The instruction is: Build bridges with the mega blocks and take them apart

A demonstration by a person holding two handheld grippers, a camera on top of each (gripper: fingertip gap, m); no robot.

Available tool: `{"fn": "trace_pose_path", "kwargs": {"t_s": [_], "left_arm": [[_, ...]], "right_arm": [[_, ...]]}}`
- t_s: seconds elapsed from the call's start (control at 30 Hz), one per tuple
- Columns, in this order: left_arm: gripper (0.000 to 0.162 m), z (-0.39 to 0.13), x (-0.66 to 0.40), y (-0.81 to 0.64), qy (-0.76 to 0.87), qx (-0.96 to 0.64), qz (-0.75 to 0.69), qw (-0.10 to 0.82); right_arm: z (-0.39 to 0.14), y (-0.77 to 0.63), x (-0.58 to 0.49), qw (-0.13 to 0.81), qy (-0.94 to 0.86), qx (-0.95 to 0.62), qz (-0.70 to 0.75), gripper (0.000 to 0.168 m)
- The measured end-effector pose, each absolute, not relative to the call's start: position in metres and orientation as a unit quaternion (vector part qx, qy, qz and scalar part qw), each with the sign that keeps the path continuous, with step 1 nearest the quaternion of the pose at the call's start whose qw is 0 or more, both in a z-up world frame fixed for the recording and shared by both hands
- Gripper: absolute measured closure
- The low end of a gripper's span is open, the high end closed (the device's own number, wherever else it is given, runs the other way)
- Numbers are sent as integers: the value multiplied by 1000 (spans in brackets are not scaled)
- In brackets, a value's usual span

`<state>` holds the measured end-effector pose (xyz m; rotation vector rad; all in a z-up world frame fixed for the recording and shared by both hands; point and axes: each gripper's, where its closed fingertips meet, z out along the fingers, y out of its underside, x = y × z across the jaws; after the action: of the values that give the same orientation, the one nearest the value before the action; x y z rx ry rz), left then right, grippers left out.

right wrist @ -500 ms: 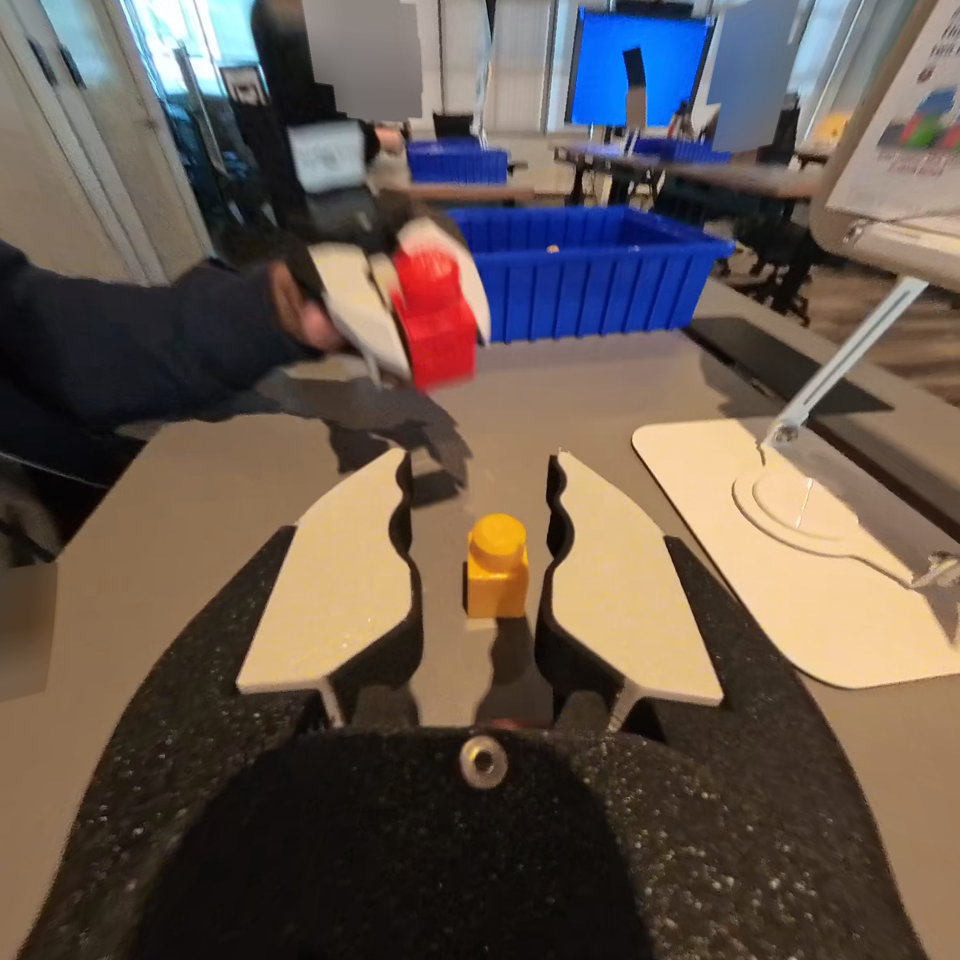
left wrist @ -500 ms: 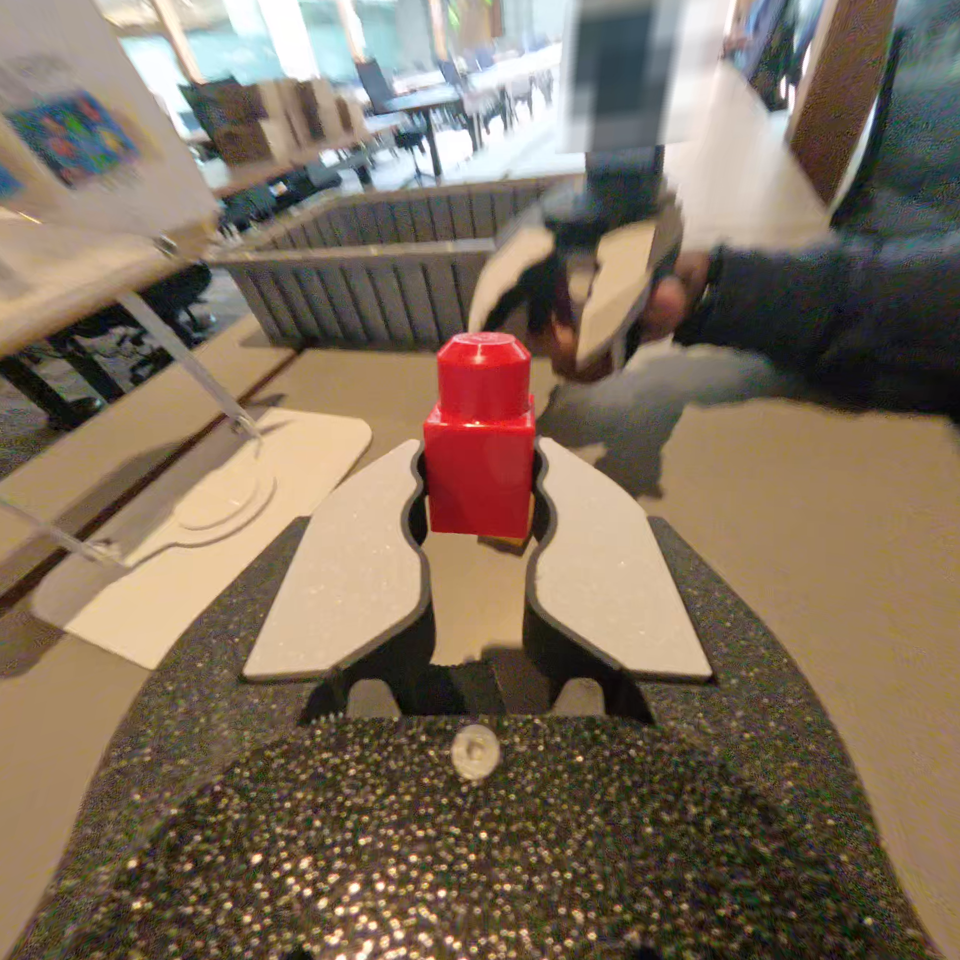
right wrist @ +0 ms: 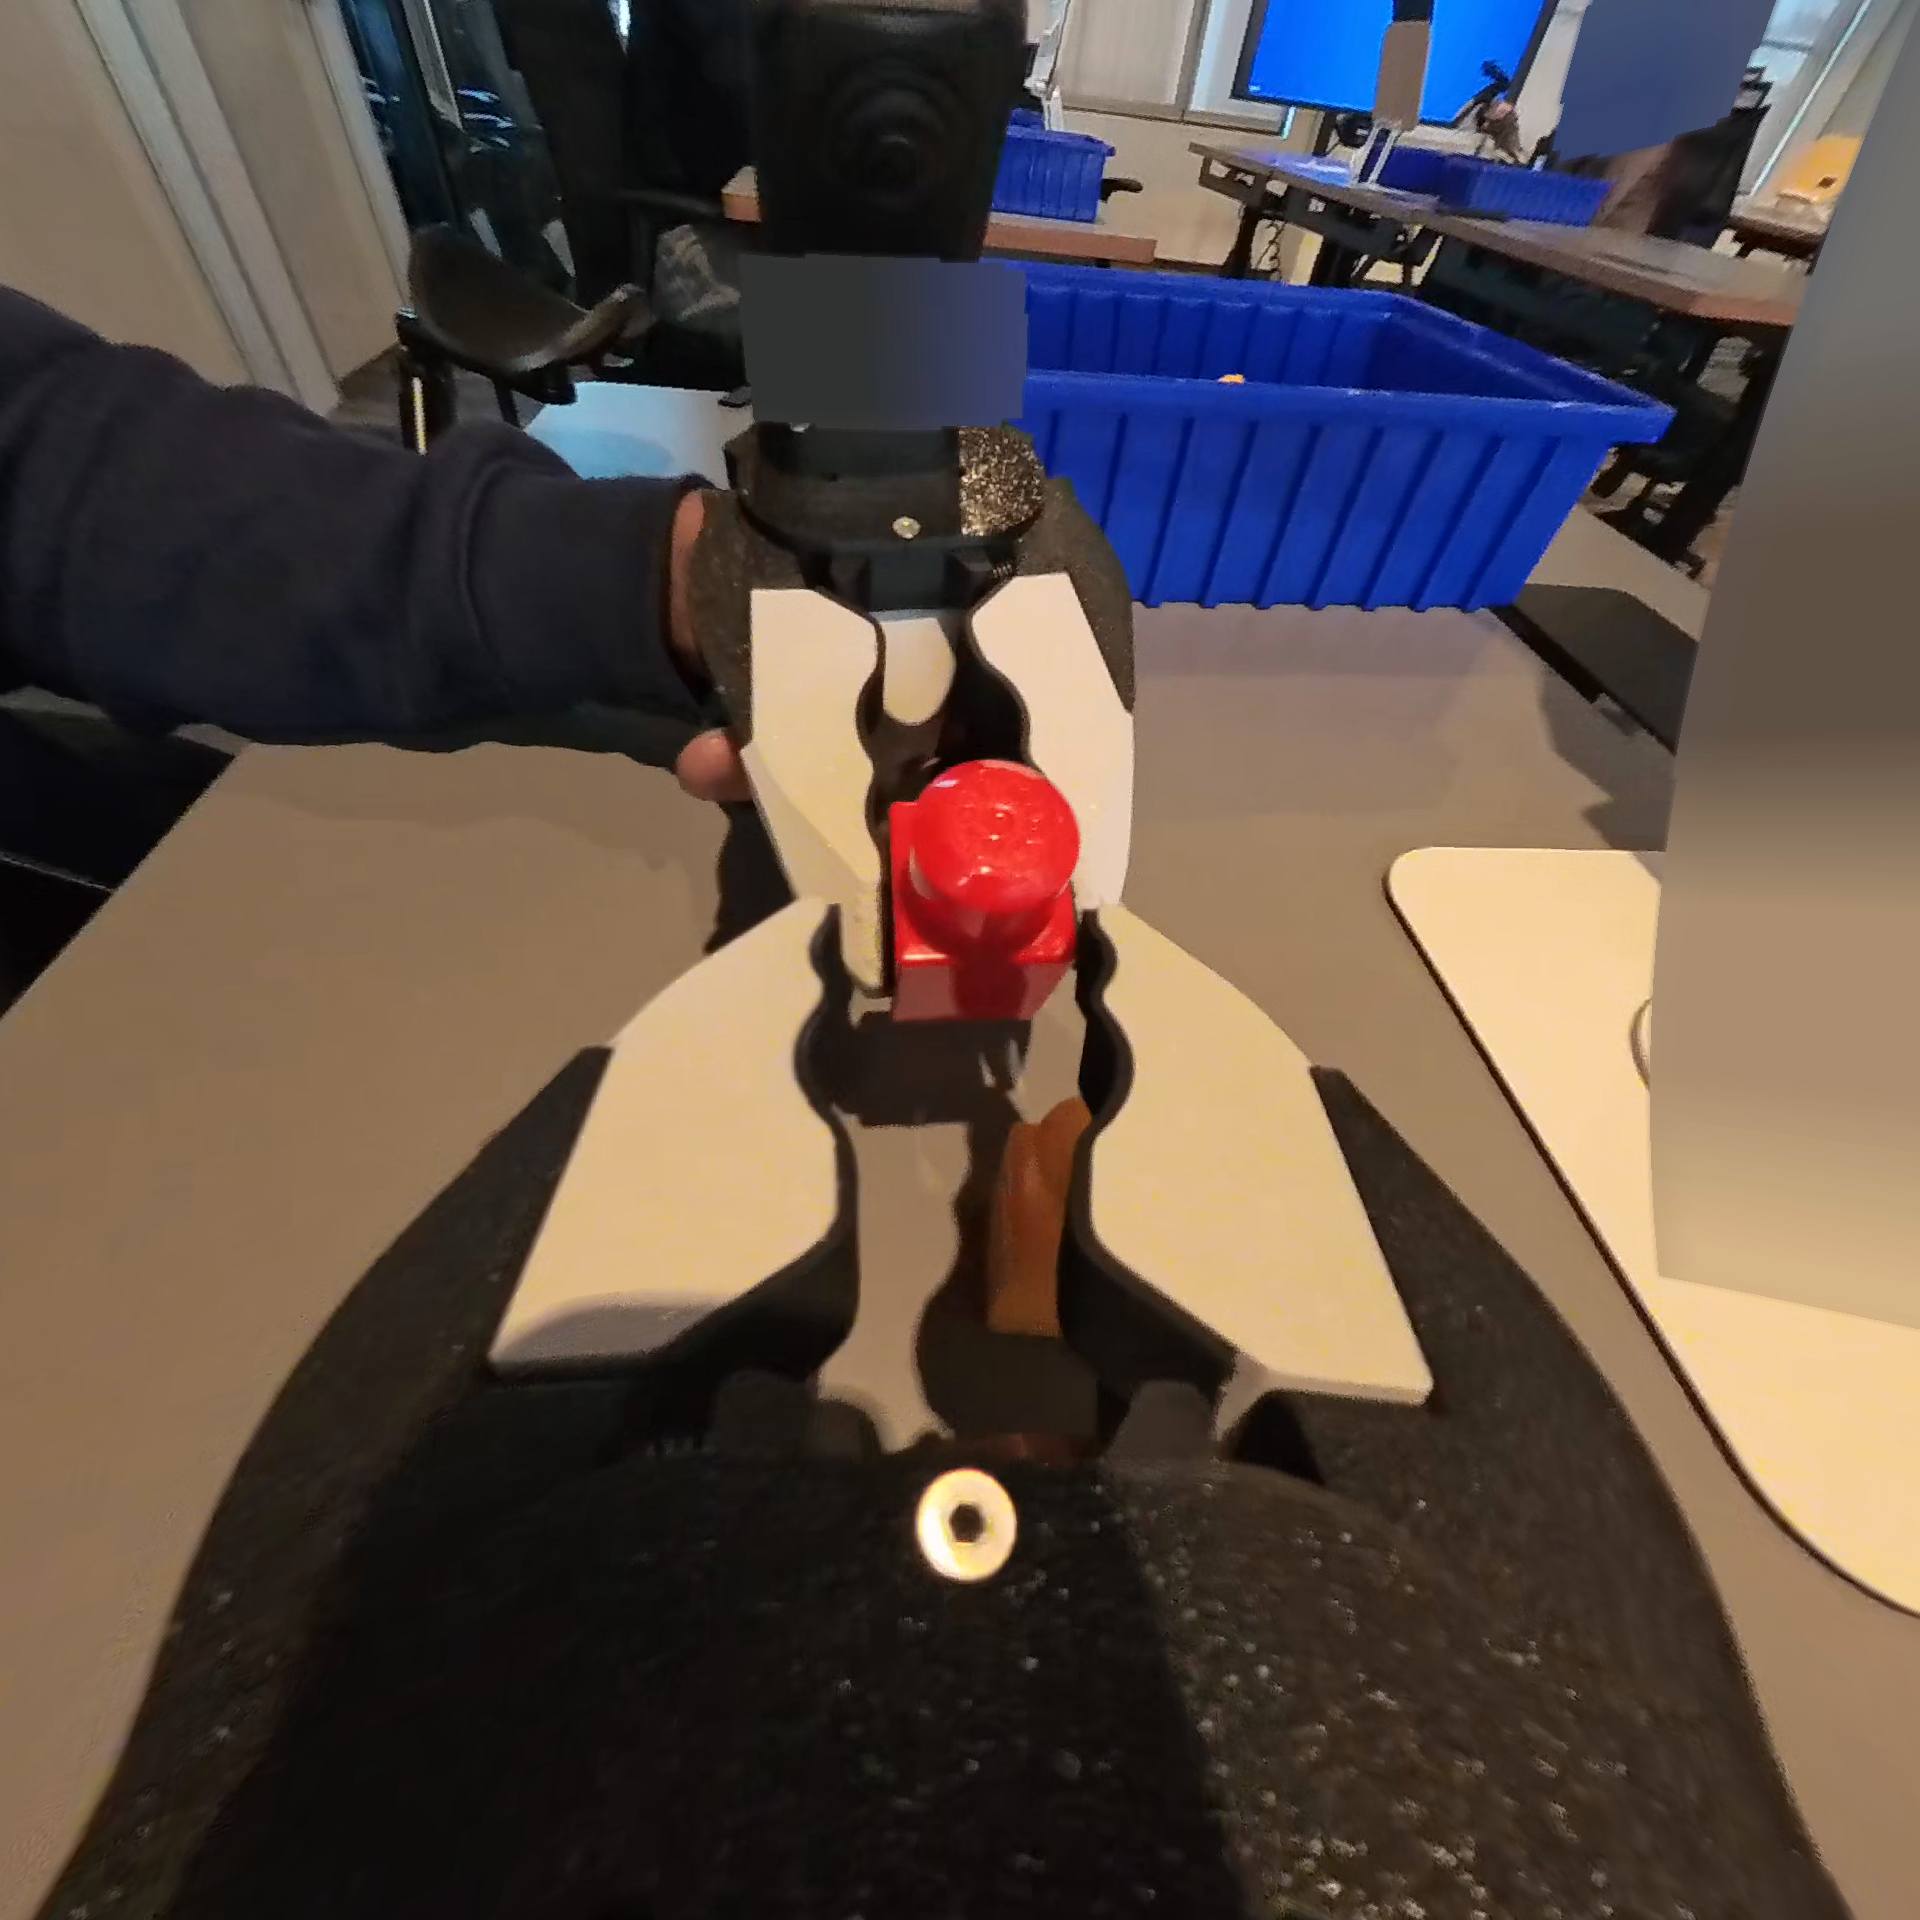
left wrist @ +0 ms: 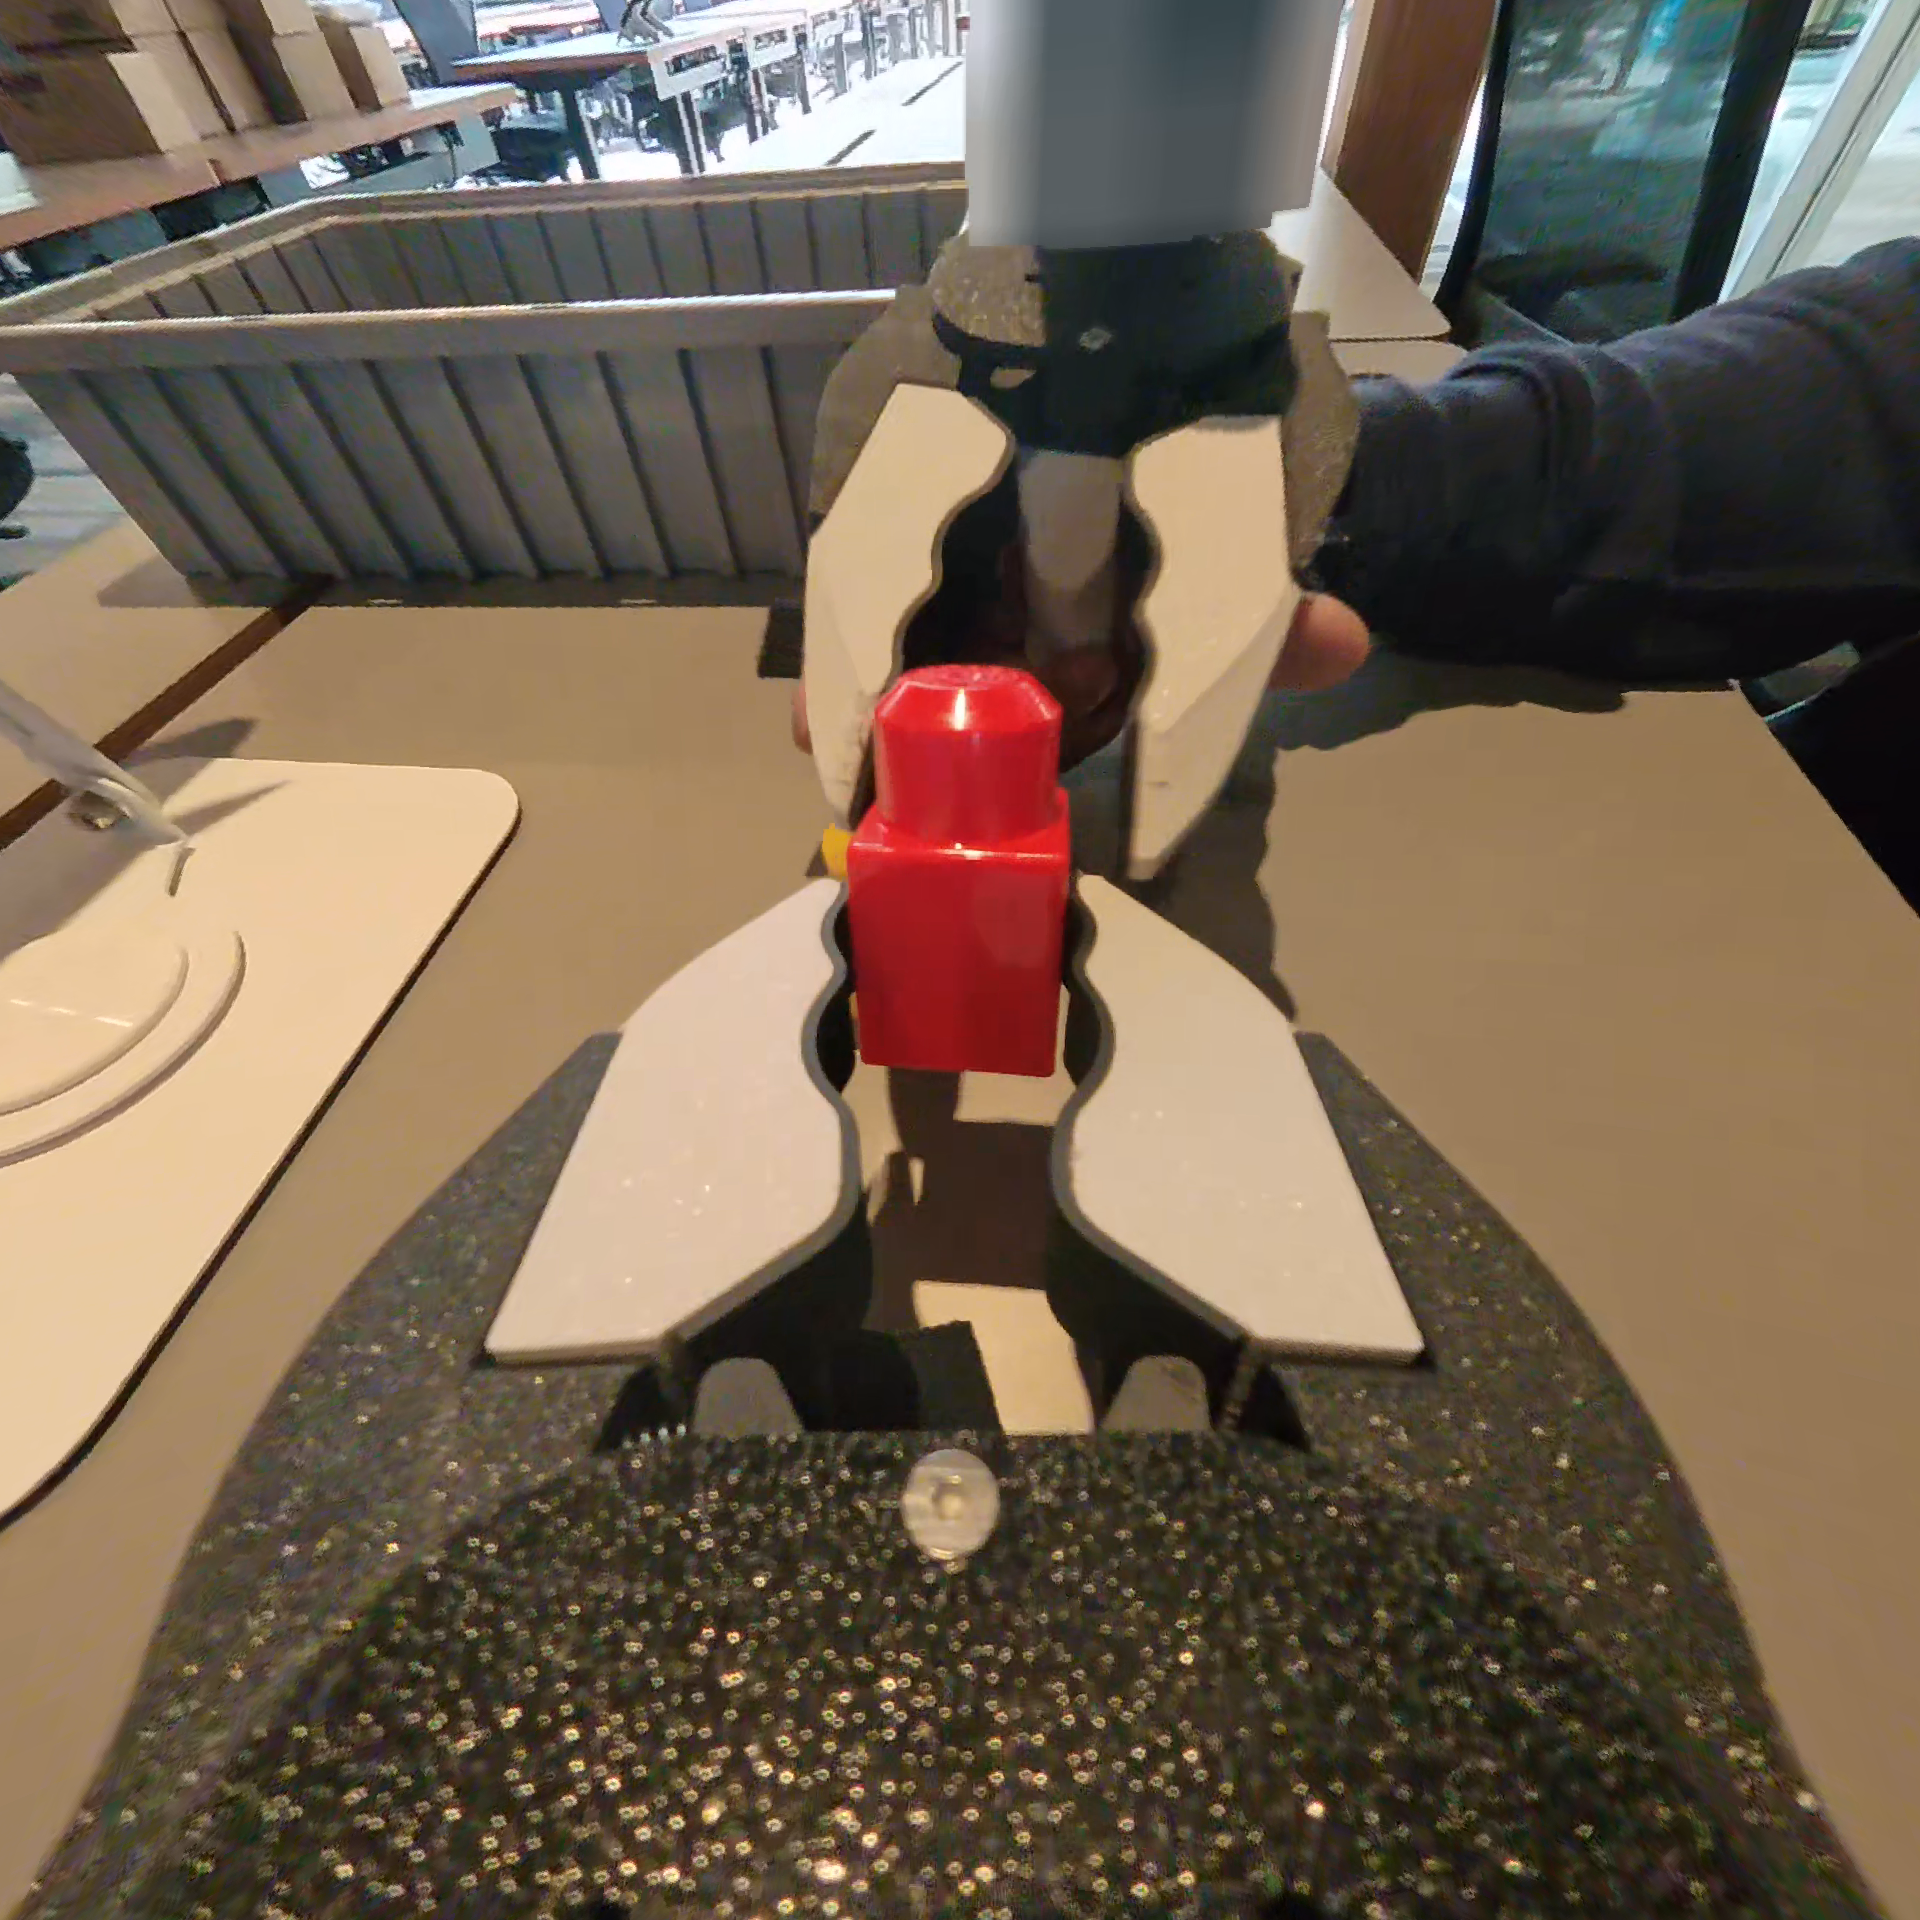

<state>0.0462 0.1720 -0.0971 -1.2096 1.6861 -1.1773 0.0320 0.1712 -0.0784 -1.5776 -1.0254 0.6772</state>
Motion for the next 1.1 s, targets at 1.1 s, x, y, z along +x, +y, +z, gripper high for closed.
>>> {"fn": "trace_pose_path", "kwargs": {"t_s": [1.1], "left_arm": [[141, -152, 27, 200, 712, -559, -278, 322]], "right_arm": [[-113, 193, 36, 472, -468, -736, 126, 119]]}}
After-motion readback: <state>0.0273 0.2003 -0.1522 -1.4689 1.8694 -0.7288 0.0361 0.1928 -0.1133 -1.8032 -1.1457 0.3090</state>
